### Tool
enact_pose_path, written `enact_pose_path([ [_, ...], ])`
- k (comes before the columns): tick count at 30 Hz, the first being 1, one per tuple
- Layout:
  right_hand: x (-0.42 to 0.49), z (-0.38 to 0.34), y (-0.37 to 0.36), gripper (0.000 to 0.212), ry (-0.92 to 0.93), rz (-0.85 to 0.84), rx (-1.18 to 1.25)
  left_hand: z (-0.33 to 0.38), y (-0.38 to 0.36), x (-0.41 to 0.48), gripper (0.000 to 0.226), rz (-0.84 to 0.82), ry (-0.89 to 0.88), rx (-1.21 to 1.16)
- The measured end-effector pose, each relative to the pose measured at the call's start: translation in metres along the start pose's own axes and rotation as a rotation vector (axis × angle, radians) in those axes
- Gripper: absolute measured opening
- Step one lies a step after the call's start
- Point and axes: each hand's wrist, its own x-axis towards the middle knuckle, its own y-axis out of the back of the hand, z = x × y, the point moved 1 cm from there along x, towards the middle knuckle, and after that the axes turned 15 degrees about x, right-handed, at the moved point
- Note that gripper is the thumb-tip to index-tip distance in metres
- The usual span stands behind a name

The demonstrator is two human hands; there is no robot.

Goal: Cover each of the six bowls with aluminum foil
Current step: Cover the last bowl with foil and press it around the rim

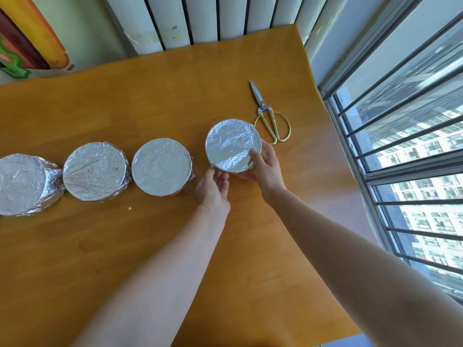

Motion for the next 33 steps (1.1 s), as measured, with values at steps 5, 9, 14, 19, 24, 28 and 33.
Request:
enact_pose_path([
  [5, 0.0, 0.0, 0.0, 0.035, 0.002, -0.001, 0.014, 0.001, 0.001, 0.004, 0.012, -0.075, 0.079, -0.055],
  [9, 0.0, 0.0, 0.001, 0.037, 0.0, 0.001, 0.011, 0.003, 0.002, 0.004, 0.01, -0.036, 0.049, -0.068],
  [14, 0.001, 0.0, 0.0, 0.036, -0.006, 0.011, 0.008, 0.004, -0.001, 0.003, 0.016, 0.042, -0.072, -0.061],
  [19, 0.001, 0.001, -0.002, 0.034, -0.017, 0.022, 0.035, 0.002, -0.002, 0.007, 0.021, 0.121, -0.239, 0.03],
  [24, 0.001, 0.001, -0.004, 0.034, -0.023, 0.043, 0.059, 0.001, -0.005, 0.0, 0.015, 0.134, -0.351, -0.012],
  [28, 0.001, 0.0, -0.009, 0.035, -0.032, 0.062, 0.099, 0.003, -0.009, 0.001, 0.021, 0.108, -0.399, 0.011],
  [33, 0.0, -0.001, -0.01, 0.04, -0.044, 0.044, 0.118, 0.003, -0.012, 0.006, 0.023, 0.123, -0.373, 0.112],
])
